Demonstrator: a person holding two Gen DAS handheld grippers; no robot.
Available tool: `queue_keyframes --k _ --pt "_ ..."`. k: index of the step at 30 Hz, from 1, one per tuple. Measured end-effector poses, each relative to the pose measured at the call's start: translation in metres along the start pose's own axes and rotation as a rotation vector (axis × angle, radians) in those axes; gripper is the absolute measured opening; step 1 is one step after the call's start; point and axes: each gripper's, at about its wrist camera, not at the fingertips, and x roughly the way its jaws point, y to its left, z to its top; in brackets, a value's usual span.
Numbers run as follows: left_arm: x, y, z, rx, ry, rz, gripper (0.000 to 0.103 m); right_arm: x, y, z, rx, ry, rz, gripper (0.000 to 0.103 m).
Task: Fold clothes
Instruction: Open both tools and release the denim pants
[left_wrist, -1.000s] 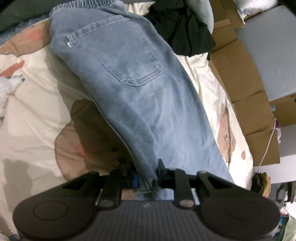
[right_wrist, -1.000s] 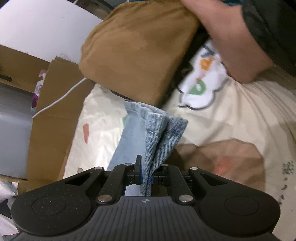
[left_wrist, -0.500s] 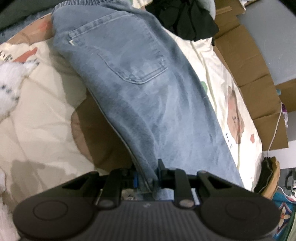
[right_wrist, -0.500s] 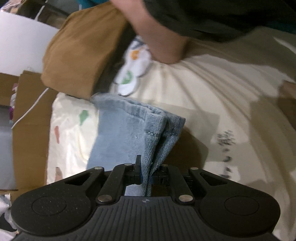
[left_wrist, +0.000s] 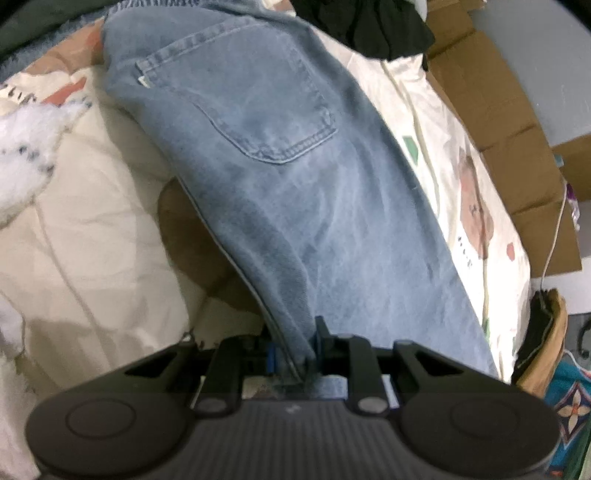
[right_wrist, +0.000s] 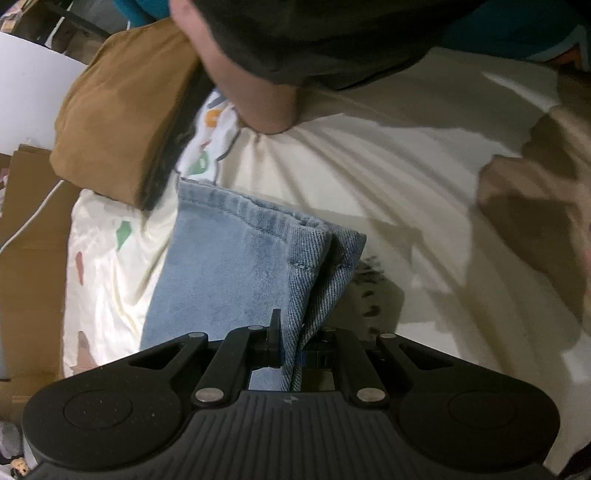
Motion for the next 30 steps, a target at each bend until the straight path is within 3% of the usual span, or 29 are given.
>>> queue_keyframes --k 7,12,15,23,25,27,30 --pt "0.024 0.003 0.01 -0.041 0.018 0.033 0.021 0.011 -0.013 0.0 0.012 -0.008 -0.041 0.007" --pt "0.039 -0.003 0.017 -0.022 0.025 0.055 0.022 0.009 -0.028 0.0 0.037 -0.001 -0.12 0.018" --pt "0.046 -0.003 0.015 -0.034 0.021 0.059 0.022 0.008 -0.038 -0.004 0.049 0.008 -0.156 0.019" --pt "0.058 -0.008 0.012 -0.003 0.027 0.131 0.027 0.006 -0.038 -0.014 -0.009 0.037 -0.176 0.021" --pt "0.056 -0.008 0.01 -0.015 0.025 0.137 0.028 0.005 -0.034 -0.017 -0.031 0.045 -0.179 0.024" --pt "0.052 -0.01 0.009 -0.013 0.03 0.15 0.029 0.001 -0.027 -0.021 -0.054 0.051 -0.177 0.038" --pt "0.048 -0.014 0.012 0.007 0.045 0.19 0.027 -0.004 -0.017 -0.028 -0.091 0.06 -0.17 0.044"
